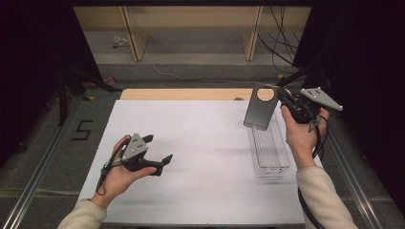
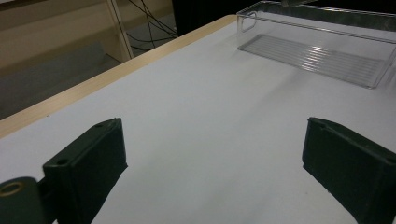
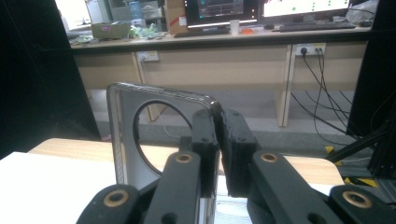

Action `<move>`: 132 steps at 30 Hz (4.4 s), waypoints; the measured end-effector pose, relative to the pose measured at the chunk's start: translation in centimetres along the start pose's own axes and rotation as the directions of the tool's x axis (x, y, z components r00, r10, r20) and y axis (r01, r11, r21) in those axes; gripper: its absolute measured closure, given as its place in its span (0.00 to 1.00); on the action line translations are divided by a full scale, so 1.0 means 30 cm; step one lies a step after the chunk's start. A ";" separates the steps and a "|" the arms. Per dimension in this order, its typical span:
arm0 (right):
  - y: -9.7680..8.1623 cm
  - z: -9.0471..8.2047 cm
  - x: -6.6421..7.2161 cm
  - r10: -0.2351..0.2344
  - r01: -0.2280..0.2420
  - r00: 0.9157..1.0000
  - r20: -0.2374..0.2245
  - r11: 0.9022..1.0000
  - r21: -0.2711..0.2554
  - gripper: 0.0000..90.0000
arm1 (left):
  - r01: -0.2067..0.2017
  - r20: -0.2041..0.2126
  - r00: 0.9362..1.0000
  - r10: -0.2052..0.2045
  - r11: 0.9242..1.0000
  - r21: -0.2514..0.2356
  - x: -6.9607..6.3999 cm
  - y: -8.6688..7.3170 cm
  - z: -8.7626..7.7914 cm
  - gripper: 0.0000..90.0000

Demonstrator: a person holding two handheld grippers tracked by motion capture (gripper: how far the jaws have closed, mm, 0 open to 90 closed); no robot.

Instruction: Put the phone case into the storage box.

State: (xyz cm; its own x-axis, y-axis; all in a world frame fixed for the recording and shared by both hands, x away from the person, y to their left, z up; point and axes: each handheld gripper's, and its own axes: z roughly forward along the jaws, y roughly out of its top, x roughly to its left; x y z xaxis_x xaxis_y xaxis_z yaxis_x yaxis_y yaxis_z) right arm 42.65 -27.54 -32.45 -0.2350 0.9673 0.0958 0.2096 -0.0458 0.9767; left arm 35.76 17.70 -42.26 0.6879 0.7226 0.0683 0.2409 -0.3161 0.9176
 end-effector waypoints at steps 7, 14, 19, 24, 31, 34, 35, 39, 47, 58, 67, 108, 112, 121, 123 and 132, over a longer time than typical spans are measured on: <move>-0.003 0.003 -0.009 -0.005 0.005 1.000 0.010 1.000 0.000 0.95 | 0.001 -0.002 1.000 -0.001 1.000 -0.001 0.001 0.000 -0.001 0.06; -0.004 0.003 -0.022 -0.007 0.007 1.000 0.021 1.000 -0.001 0.95 | 0.001 -0.002 1.000 -0.001 1.000 -0.002 0.002 0.001 -0.001 0.06; -0.005 0.003 -0.027 -0.013 0.013 0.999 0.029 1.000 0.001 0.95 | -0.001 -0.003 1.000 0.001 1.000 -0.001 0.003 0.001 -0.002 0.06; -0.005 0.004 -0.031 -0.018 0.018 0.999 0.036 1.000 0.001 0.95 | 0.000 -0.005 1.000 0.000 1.000 -0.002 0.006 0.002 -0.003 0.06; -0.004 0.003 -0.039 -0.019 0.019 0.999 0.042 1.000 0.002 0.95 | 0.000 -0.005 1.000 0.000 1.000 -0.001 0.006 0.001 -0.003 0.06; -0.003 0.003 -0.043 -0.020 0.020 0.999 0.044 1.000 -0.002 0.95 | 0.000 -0.005 1.000 0.000 1.000 -0.001 0.007 0.000 -0.003 0.06; -0.003 0.002 -0.044 -0.021 0.021 0.999 0.046 1.000 0.000 0.95 | 0.000 -0.007 1.000 0.000 1.000 -0.001 0.008 0.000 -0.003 0.06; -0.002 0.003 -0.049 -0.023 0.023 0.998 0.051 1.000 -0.002 0.95 | 0.000 -0.005 1.000 0.000 1.000 0.001 0.007 -0.002 -0.001 0.06; -0.007 0.009 -0.059 -0.027 0.027 0.998 0.060 1.000 0.003 0.95 | 0.003 -0.004 1.000 -0.003 1.000 0.000 0.006 -0.001 -0.001 0.06; -0.011 0.019 -0.061 -0.039 0.039 0.997 0.066 0.999 0.006 0.95 | 0.003 -0.007 1.000 -0.003 1.000 0.000 0.007 -0.003 -0.003 0.06; -0.012 0.028 -0.063 -0.048 0.047 0.996 0.071 0.999 0.010 0.95 | 0.005 -0.010 1.000 -0.005 1.000 -0.001 0.007 -0.005 -0.005 0.06; -0.024 0.102 -0.080 -0.096 0.094 0.991 0.092 0.995 0.025 0.95 | 0.009 -0.014 1.000 -0.009 1.000 0.002 0.010 -0.009 -0.010 0.06; -0.025 0.112 -0.079 -0.100 0.098 0.991 0.091 0.995 0.025 0.95 | 0.010 -0.015 1.000 -0.010 1.000 0.000 0.011 -0.008 -0.011 0.06; -0.023 0.127 -0.084 -0.101 0.099 0.991 0.092 0.995 0.023 0.95 | 0.010 -0.016 1.000 -0.010 1.000 0.000 0.012 -0.009 -0.011 0.06; -0.023 0.130 -0.085 -0.103 0.102 0.990 0.092 0.995 0.024 0.95 | 0.010 -0.015 1.000 -0.010 1.000 0.000 0.011 -0.009 -0.011 0.06; -0.027 0.147 -0.090 -0.104 0.102 0.990 0.092 0.994 0.032 0.95 | 0.010 -0.015 1.000 -0.010 1.000 0.001 0.012 -0.009 -0.010 0.06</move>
State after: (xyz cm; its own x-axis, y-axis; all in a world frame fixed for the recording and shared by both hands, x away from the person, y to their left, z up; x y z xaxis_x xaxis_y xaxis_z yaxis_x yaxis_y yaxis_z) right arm 47.29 -29.02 -34.35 -0.1676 0.9856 -0.0247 0.2148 0.0610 0.9748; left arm 35.72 18.24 -42.37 0.6750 0.7350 0.0650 0.2484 -0.3093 0.9179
